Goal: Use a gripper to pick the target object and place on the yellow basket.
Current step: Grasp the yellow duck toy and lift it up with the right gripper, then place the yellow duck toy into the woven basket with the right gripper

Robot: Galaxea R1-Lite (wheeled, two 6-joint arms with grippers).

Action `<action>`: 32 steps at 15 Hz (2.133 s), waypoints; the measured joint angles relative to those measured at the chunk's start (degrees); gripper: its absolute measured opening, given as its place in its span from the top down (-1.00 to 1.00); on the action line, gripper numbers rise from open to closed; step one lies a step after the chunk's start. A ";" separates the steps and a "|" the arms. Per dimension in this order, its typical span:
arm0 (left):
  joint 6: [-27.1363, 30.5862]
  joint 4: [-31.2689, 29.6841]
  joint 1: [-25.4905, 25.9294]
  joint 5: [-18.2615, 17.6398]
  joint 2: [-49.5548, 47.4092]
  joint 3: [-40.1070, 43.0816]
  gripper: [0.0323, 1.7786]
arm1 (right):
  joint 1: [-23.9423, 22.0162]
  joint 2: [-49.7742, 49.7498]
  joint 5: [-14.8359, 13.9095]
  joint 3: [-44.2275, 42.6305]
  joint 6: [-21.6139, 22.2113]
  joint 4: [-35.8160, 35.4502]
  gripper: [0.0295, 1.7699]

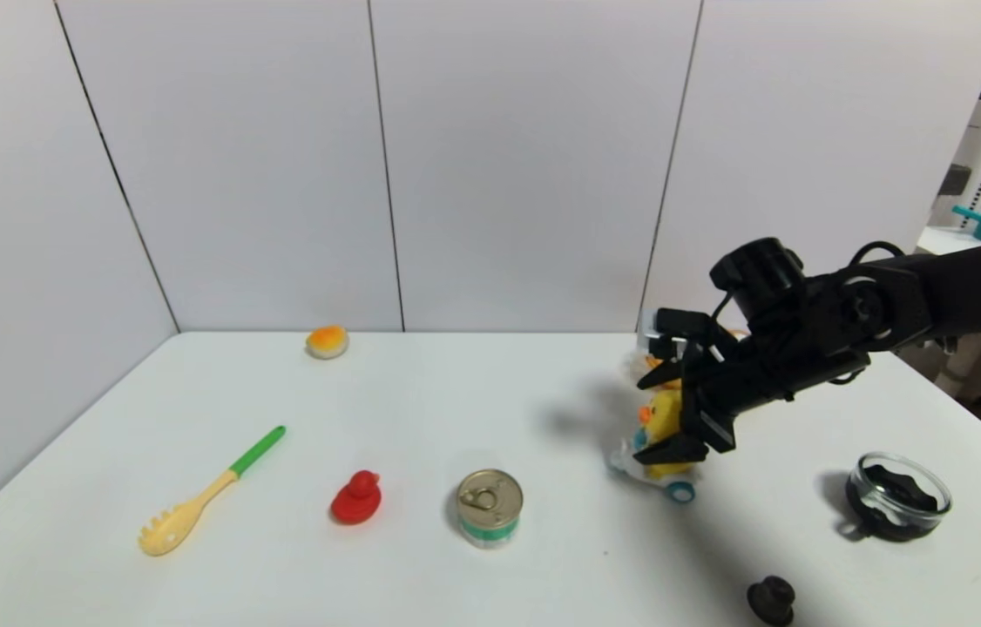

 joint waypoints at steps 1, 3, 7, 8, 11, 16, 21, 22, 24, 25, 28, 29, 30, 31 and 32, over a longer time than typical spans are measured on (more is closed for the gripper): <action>0.00 0.00 0.00 0.02 0.00 0.00 -0.90 | 0.01 0.15 -0.05 0.00 0.05 0.02 -0.92; 0.02 0.00 0.00 0.05 0.00 0.00 -0.90 | 0.01 0.39 -0.06 -0.02 0.05 0.02 -0.92; 0.00 -0.02 0.00 0.02 0.00 0.00 -0.90 | 0.06 0.59 -0.02 0.06 0.05 -0.05 -0.92; 0.00 0.00 0.00 -0.02 0.00 0.00 -0.90 | 0.06 0.67 0.00 0.06 0.05 -0.05 -0.92; 0.00 -0.02 0.00 -0.02 0.00 0.00 -0.90 | 0.11 0.99 0.05 0.04 0.00 -0.07 -0.92; 0.02 -0.02 0.00 0.00 0.00 0.00 -0.90 | -0.11 1.30 0.06 -0.16 -1.19 -0.07 -0.51; 0.02 -0.02 0.00 0.00 0.00 0.00 -0.90 | -0.18 1.35 0.02 -0.29 -1.22 0.00 -0.03; 0.00 -0.02 0.00 0.02 0.00 0.00 -0.90 | -0.18 1.35 -0.05 -0.30 -1.22 0.00 -0.03; 0.00 -0.02 0.00 0.00 0.00 0.00 -0.90 | -0.24 1.16 0.05 -0.30 -1.00 0.06 -0.03; 0.02 -0.02 0.00 0.00 0.00 0.00 -0.90 | -0.24 0.88 0.13 -0.33 -0.63 0.13 -0.03; 0.02 0.00 0.00 0.02 0.00 0.00 -0.90 | -0.73 -0.77 0.35 -1.95 0.44 0.22 -0.02; 0.00 -0.02 0.00 0.00 0.00 0.00 -0.90 | -0.99 -1.55 0.41 -2.89 1.60 0.22 -0.02; 0.00 -0.02 0.00 0.00 0.00 0.00 -0.90 | -1.18 -2.34 0.44 -4.10 3.63 0.22 -0.02; 0.00 -0.02 0.00 -0.02 0.00 0.00 -0.90 | -1.29 -3.22 0.41 -5.73 6.47 0.13 -0.02; 0.00 -0.02 0.00 0.00 0.00 0.00 -0.90 | -1.35 -3.89 0.41 -7.72 9.06 0.11 -0.02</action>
